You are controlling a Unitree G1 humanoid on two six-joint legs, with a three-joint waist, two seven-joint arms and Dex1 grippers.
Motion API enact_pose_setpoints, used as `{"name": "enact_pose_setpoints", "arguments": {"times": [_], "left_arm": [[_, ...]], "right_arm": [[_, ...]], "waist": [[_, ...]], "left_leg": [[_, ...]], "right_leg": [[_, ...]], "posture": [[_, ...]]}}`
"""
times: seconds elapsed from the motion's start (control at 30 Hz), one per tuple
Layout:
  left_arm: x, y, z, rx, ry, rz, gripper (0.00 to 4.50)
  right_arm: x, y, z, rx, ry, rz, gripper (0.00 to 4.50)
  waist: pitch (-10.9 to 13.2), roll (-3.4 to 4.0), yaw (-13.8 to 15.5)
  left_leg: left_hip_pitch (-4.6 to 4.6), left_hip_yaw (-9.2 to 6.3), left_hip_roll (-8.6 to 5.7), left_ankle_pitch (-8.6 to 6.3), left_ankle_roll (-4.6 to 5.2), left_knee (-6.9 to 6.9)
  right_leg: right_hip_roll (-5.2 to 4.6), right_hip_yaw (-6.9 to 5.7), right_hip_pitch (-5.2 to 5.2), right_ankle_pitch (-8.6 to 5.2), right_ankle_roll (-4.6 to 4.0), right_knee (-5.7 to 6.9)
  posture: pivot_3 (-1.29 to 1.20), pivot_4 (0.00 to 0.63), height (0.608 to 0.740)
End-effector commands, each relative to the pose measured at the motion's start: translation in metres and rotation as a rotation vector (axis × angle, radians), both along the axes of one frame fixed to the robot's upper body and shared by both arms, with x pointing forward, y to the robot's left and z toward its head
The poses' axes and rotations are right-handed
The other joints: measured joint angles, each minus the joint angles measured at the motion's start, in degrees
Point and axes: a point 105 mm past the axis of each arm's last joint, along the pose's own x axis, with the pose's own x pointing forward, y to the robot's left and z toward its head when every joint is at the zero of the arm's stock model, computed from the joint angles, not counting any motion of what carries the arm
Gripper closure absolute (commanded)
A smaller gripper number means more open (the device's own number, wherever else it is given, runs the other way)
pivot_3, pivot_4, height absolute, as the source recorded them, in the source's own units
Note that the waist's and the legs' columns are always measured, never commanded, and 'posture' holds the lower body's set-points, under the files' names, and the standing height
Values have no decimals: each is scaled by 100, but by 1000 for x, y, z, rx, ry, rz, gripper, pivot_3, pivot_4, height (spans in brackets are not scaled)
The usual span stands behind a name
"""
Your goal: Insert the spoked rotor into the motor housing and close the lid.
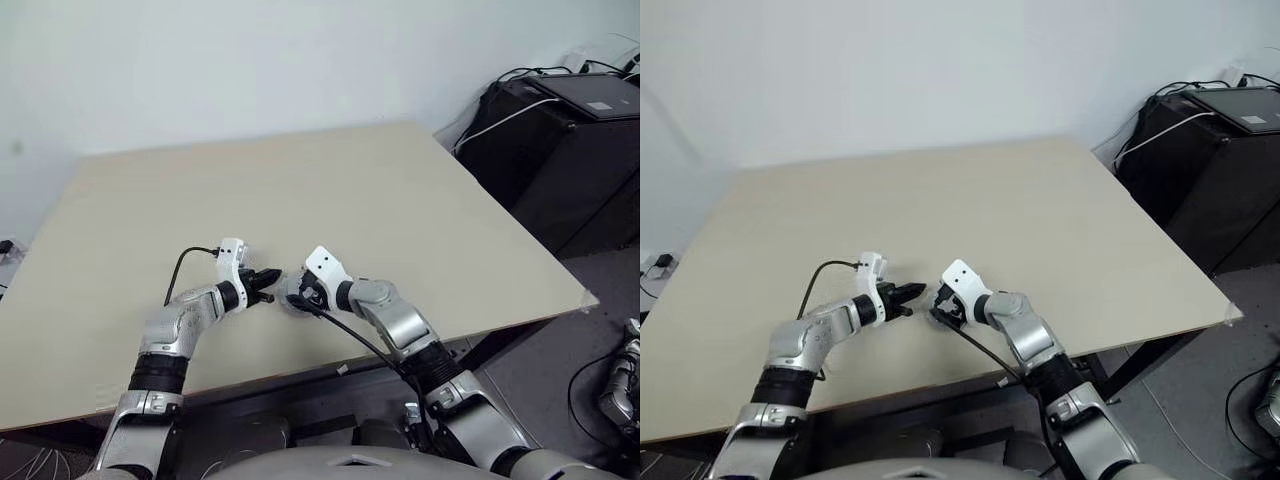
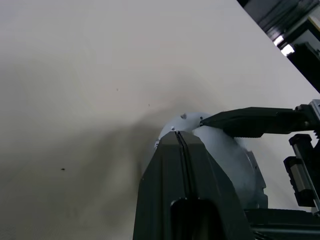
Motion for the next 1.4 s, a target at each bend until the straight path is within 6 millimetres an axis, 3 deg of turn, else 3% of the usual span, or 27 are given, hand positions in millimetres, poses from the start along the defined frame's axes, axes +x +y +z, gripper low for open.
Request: {"name": "enact_pose_setpoints", "arguments": {"times": [0.03, 0.17, 0.67, 0.7, 0.77, 1.1, 1.27, 1.4], "left_arm": [[6, -2, 5, 24, 3, -39, 4500], [4, -3, -5, 70, 53, -67, 4500], [-8, -18, -11, 64, 111, -169, 4500], [-8, -19, -12, 66, 114, -172, 4500], [-9, -20, -13, 69, 117, -176, 4500], [-9, -21, -13, 73, 112, -183, 4500], [-9, -22, -13, 72, 106, -187, 4500], [-9, -23, -13, 73, 103, -189, 4500]], "right_arm": [[-3, -13, -12, -43, 48, -36, 1216], [-2, -12, -9, -38, 42, -38, 1216], [-5, -8, -7, -11, 51, -35, 1216], [-5, -9, -5, 1, 52, -40, 486], [-4, -10, -1, 20, 43, -56, 18], [-4, -49, 44, 149, -51, -237, 18], [-12, -67, 33, 282, 107, -438, 18], [-15, -63, 18, 464, 313, -607, 18]], "waist": [[0, -1, 1], [-1, -6, 9], [-3, -8, 7], [-5, -10, 8], [-6, -13, 6], [-4, -17, 30], [-4, -19, 35], [-4, -18, 35]], "left_leg": [[-1, -1, -1, -1, 1, -1], [-4, -5, -3, -2, 0, 0], [-4, -7, -5, -3, 0, 0], [-4, -7, -5, -3, 0, 0], [-4, -8, -4, -3, 0, 0], [-11, -9, -4, -3, -3, 4], [-12, -10, 1, -4, -3, 1], [-14, -8, 1, -3, -4, 1]], "right_leg": [[0, 0, -1, 1, -2, -1], [-1, 0, -1, 2, -3, -2], [-2, 0, 0, 1, -3, -2], [-2, 0, 0, 1, -3, -2], [-2, 0, 0, 1, -3, -2], [-3, 1, -2, -14, 24, -5], [-1, 0, -3, -16, 27, -7], [-1, 4, -6, -16, 25, -6]], "posture": [[0, 0, 740], [0, 0, 740], [0, 0, 740], [0, 0, 740], [0, 0, 740], [0, 0, 740], [0, 0, 740], [0, 0, 740]]}}
